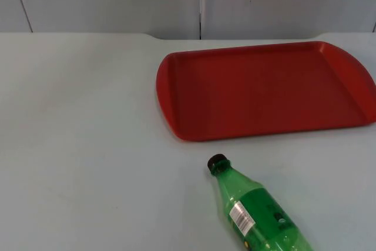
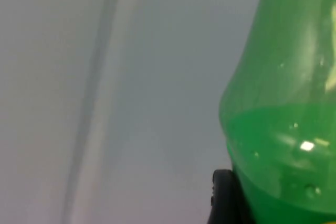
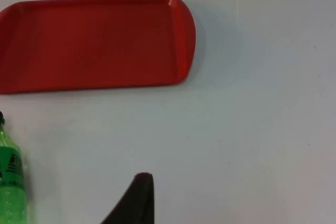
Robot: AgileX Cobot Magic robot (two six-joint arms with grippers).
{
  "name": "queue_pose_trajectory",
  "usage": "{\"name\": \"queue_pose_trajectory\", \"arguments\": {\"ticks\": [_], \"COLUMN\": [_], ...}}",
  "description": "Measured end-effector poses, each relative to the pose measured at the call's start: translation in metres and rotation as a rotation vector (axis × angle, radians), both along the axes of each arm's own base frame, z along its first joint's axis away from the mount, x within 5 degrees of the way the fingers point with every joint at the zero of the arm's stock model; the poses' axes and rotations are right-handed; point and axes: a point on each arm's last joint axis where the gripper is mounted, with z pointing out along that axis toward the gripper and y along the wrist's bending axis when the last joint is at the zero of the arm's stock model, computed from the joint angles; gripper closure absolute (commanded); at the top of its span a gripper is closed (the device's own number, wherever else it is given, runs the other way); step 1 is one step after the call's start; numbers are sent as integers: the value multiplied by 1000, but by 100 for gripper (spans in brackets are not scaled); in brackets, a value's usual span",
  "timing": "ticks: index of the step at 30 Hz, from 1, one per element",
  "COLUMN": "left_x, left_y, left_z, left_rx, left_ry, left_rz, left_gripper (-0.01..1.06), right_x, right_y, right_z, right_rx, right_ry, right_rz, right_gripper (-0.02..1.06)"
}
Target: Place the bottle upright on the tray.
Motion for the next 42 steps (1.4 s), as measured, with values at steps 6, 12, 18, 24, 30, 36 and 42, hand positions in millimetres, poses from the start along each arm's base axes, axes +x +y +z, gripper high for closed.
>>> {"name": "queue_pose_trajectory", "arguments": {"ticks": [6, 12, 18, 24, 30, 36, 42], "left_x": [9, 24, 32, 42, 56, 67, 69], "left_y": [-13, -18, -25, -30, -38, -44, -61], "left_z": [-33, -78, -114, -145, -173, -199, -230], "left_rx": [71, 282, 269, 227, 198, 186, 166], "left_ry": [-17, -91, -99, -115, -132, -136, -138], "left_rz": [-105, -101, -133, -148, -167, -177, -214], "left_gripper": [105, 105, 105, 105, 105, 105, 105], "right_x": [0, 0, 0, 0, 0, 0, 0], "right_y": [0, 0, 0, 0, 0, 0, 0], "right_z": [0, 0, 0, 0, 0, 0, 0], "right_rx": [0, 4, 4, 4, 4, 4, 4], "right_ry": [0, 0, 0, 0, 0, 0, 0], "right_rz": [0, -2, -2, -2, -2, -2, -2], "right_gripper": [-1, -1, -1, -1, -1, -1, -1]}}
